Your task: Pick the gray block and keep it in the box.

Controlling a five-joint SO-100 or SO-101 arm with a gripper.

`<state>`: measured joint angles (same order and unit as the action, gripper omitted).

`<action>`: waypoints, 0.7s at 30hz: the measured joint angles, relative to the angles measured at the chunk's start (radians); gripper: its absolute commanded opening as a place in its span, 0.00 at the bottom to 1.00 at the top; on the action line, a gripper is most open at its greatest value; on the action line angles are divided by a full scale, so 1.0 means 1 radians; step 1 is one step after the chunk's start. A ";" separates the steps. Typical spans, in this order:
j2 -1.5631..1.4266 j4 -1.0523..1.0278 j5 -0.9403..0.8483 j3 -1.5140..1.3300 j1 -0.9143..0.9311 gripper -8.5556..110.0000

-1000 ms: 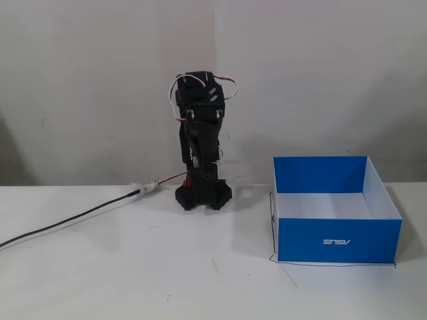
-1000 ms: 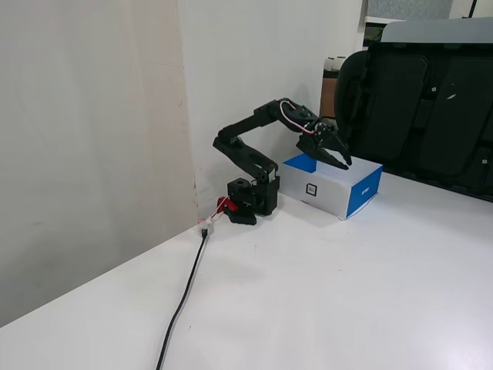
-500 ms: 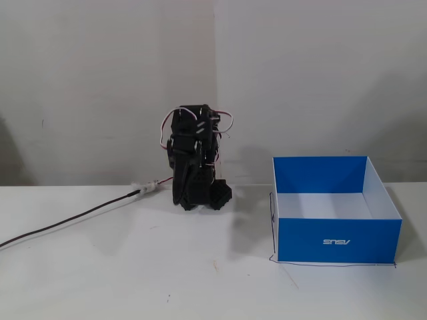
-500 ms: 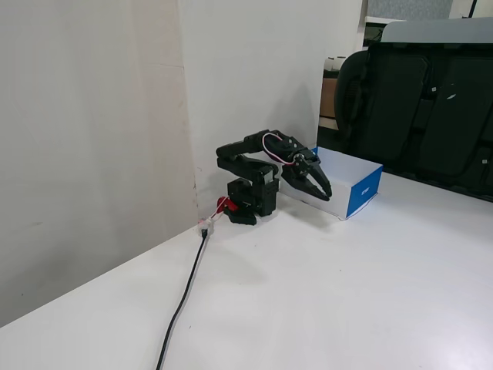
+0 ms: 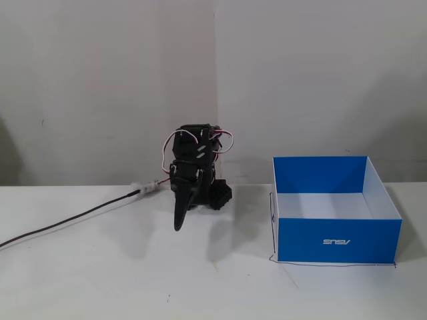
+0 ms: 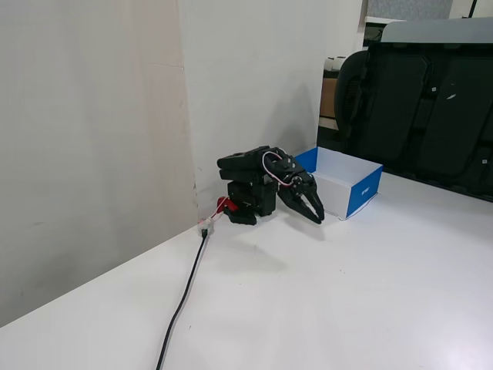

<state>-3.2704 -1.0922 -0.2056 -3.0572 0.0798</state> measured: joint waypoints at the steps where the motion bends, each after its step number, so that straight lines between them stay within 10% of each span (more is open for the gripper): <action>1: 0.000 0.000 0.000 0.000 0.006 0.07; 21: 0.000 0.000 -0.002 0.000 0.002 0.08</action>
